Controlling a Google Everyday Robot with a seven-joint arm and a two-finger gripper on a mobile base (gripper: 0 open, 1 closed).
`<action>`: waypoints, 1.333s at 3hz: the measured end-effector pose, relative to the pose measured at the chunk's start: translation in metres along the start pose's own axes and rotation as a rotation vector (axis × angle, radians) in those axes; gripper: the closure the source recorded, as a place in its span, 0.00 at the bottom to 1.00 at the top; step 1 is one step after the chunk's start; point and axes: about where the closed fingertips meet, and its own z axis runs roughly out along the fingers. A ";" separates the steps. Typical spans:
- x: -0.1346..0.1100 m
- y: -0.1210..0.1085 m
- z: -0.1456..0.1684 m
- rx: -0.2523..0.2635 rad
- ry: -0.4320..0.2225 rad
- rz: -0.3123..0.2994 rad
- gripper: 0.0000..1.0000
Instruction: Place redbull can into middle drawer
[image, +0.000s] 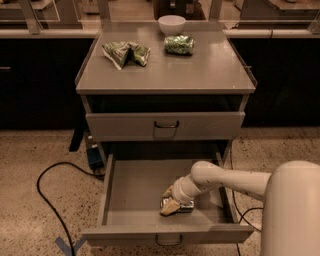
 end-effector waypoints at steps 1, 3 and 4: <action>0.000 0.000 0.000 0.000 0.000 0.000 0.83; 0.000 0.000 0.000 0.000 0.000 0.000 0.36; 0.000 0.000 0.000 0.000 0.000 0.000 0.11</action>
Offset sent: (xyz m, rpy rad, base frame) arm 0.0000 0.0000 0.0000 0.0000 0.0000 0.0000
